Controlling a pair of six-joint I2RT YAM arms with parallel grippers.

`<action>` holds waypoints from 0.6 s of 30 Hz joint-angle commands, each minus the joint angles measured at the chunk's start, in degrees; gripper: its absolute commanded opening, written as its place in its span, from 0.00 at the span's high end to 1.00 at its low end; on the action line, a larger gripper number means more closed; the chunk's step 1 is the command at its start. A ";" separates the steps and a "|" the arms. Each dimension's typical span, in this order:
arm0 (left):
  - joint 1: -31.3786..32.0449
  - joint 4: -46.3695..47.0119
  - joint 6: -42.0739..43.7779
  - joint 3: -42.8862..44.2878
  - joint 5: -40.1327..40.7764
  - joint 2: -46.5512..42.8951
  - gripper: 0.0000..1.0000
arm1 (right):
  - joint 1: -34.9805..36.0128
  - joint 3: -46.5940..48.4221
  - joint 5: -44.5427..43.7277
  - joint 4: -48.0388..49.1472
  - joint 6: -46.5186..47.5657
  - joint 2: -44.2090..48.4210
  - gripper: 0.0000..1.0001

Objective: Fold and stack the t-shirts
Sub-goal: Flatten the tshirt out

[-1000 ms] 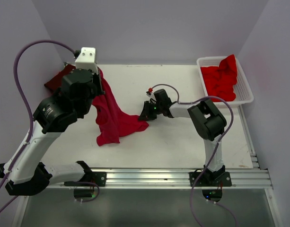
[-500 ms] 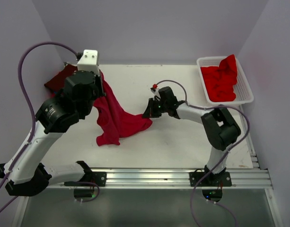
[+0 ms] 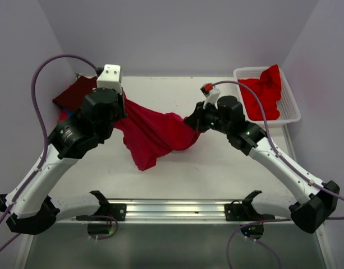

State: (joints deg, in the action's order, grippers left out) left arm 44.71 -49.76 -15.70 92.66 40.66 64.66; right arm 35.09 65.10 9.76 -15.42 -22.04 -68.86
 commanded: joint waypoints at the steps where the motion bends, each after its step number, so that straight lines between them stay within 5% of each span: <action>1: 0.12 4.58 -0.56 -0.46 0.56 -1.03 1.00 | 4.18 -2.16 2.45 -14.53 1.04 1.62 1.00; 5: 0.12 5.02 -0.29 -0.82 0.56 -0.94 1.00 | 8.66 -7.61 3.78 -24.02 -3.00 1.28 0.97; 6: 0.12 4.93 -0.29 -0.90 0.56 -0.86 1.00 | 9.90 -9.45 2.82 -26.48 -4.31 1.19 0.88; 7: 0.12 5.11 -0.20 -0.90 0.56 -0.94 1.00 | 12.95 -10.08 1.24 -27.37 -5.02 2.05 0.51; 9: 0.12 5.28 -0.20 -1.17 0.47 -0.77 1.00 | 14.56 -10.52 -5.59 -29.48 -7.04 3.46 0.39; 10: 0.12 5.55 -0.20 -1.26 0.29 -0.77 1.00 | 14.65 -10.35 -7.72 -29.75 -7.48 4.25 0.20; 11: 0.12 5.64 -0.20 -1.34 0.21 -0.68 1.00 | 14.65 -10.08 -9.56 -29.76 -7.84 5.65 0.12; 18: 0.12 5.55 -0.64 -0.90 -0.76 -0.24 1.00 | 13.60 -6.65 -28.21 -26.00 -7.49 -1.25 0.07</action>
State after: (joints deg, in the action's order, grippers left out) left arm 44.71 -47.72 -15.68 91.22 40.03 64.90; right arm 49.41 56.18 -7.77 -43.97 -28.71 -66.32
